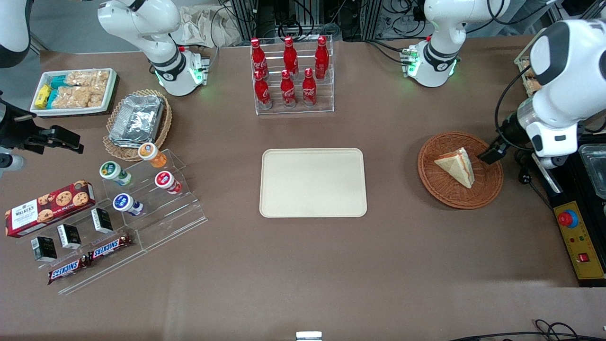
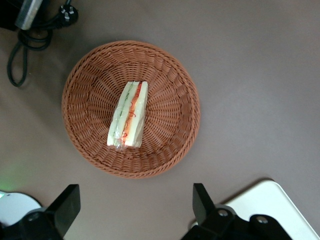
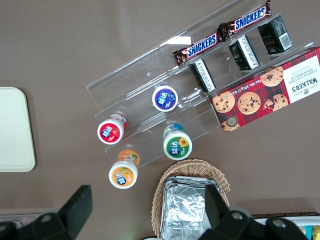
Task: Place sandwich from basket to tray
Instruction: 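Lower the open left gripper around the sandwich and close it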
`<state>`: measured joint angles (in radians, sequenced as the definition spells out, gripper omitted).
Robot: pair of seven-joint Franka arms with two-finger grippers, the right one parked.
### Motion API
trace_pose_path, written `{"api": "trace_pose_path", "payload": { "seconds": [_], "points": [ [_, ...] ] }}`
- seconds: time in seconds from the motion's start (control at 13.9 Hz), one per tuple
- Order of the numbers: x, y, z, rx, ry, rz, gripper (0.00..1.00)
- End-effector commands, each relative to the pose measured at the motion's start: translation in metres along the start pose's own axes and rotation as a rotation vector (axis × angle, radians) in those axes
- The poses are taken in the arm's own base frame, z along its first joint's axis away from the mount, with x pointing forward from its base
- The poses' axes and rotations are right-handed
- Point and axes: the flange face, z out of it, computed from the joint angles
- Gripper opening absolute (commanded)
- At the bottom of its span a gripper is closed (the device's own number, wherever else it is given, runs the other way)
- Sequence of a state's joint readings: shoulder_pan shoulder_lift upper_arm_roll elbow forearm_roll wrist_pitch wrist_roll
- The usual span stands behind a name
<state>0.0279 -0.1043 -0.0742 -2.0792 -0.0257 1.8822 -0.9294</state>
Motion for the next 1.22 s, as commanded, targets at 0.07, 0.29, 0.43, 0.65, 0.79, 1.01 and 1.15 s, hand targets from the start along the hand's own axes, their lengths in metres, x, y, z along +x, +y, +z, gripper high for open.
{"api": "trace_pose_path", "payload": {
  "seconds": [0.07,0.29,0.43,0.65,0.79,1.01,1.15],
  "points": [
    [-0.002,-0.018,0.040,-0.003,0.006,-0.027,1.00],
    [-0.002,-0.020,0.076,0.003,0.002,-0.030,1.00],
    [-0.006,-0.027,0.097,0.017,-0.006,-0.029,1.00],
    [-0.010,-0.034,0.127,0.004,0.009,-0.027,1.00],
    [-0.014,-0.039,0.146,0.007,0.008,-0.024,1.00],
    [-0.018,-0.046,0.170,-0.005,0.018,-0.022,1.00],
    [-0.019,-0.049,0.186,-0.010,0.021,-0.021,1.00]
  ]
}}
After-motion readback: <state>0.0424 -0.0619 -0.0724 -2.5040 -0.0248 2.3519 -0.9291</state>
